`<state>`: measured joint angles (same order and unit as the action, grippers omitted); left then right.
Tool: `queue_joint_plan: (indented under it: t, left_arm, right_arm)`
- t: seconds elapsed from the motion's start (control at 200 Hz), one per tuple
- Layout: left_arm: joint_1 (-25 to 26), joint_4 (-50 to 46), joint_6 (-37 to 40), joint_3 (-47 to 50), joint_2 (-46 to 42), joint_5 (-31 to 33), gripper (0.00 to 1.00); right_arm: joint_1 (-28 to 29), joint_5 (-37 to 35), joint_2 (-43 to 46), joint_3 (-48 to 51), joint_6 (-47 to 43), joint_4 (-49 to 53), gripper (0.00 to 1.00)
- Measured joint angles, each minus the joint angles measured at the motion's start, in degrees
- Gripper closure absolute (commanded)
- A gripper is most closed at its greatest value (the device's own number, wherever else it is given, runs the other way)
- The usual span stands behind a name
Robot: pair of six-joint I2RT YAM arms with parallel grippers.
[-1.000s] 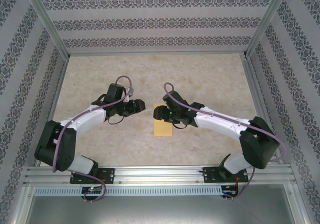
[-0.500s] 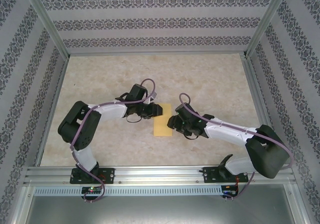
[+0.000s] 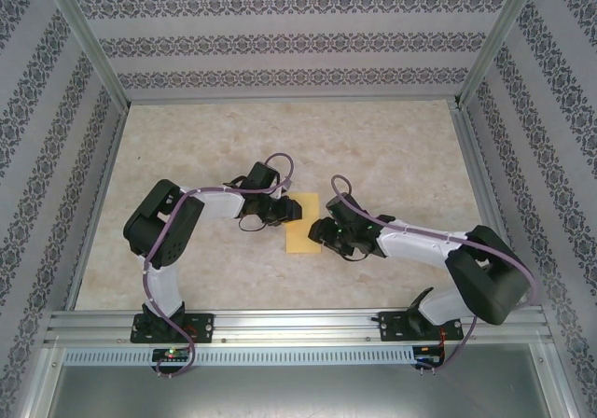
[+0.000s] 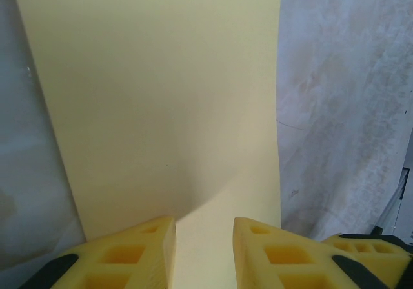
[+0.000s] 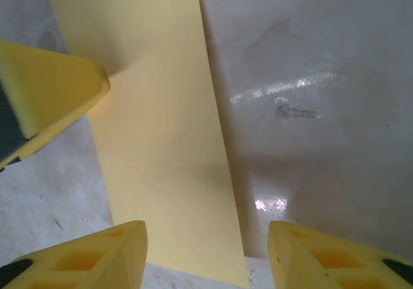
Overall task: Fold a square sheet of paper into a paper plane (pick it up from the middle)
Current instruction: Third fold the triangle at the center of the table.
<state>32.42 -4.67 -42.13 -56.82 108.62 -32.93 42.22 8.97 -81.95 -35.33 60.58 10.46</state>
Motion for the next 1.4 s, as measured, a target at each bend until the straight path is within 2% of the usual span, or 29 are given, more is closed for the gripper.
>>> queue_joint_plan:
  t: [0.535,0.644,0.914,1.034,1.129,1.399]
  left_arm:
    - [-0.04,0.02,-0.02,0.04,0.00,0.00,0.70]
    - [-0.04,0.15,-0.02,0.13,0.00,-0.02,0.70]
    - [-0.04,0.26,-0.02,0.17,0.00,-0.02,0.70]
    - [-0.04,0.24,-0.02,0.17,0.00,-0.04,0.71]
    - [-0.04,0.24,-0.02,0.17,0.00,-0.02,0.72]
    - [-0.04,0.20,0.02,0.17,-0.28,-0.66,0.69]
  right_arm:
    - [1.29,4.26,-2.58,1.33,3.48,-7.06,0.56]
    - [1.29,4.17,-1.27,3.41,5.57,-8.37,0.61]
    - [1.66,1.84,3.45,4.39,10.10,-8.74,0.88]
    - [1.66,0.87,4.59,4.39,11.65,-8.57,0.97]
    - [1.66,0.52,4.55,4.33,11.85,-8.55,1.00]
    - [1.66,0.76,-1.14,-0.70,11.32,-8.46,1.00]
